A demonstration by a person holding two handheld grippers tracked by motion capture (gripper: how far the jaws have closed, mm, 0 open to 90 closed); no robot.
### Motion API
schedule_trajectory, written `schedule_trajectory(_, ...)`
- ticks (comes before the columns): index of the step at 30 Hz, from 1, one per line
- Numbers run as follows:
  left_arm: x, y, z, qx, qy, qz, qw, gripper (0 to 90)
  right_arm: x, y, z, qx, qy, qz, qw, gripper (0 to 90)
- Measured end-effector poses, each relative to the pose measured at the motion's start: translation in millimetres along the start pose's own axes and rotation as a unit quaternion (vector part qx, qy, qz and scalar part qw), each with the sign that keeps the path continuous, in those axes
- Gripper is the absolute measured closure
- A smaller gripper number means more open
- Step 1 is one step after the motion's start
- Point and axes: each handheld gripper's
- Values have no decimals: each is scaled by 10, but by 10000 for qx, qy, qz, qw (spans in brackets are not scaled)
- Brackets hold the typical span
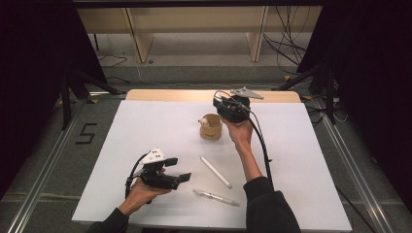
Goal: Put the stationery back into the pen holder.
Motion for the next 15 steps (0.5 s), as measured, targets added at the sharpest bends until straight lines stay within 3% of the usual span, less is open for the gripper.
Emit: schedule_trajectory(15,9,-11,19,21,-35,-17,10000,157,225,-120,-60,-107,-16,-37,9999,654)
Point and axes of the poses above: each handheld gripper's, and its own axes: x roughly forward along the jaws, y roughly out of its top, z roughly to its right, and after that the axes turned 10 degrees about z, right-handed
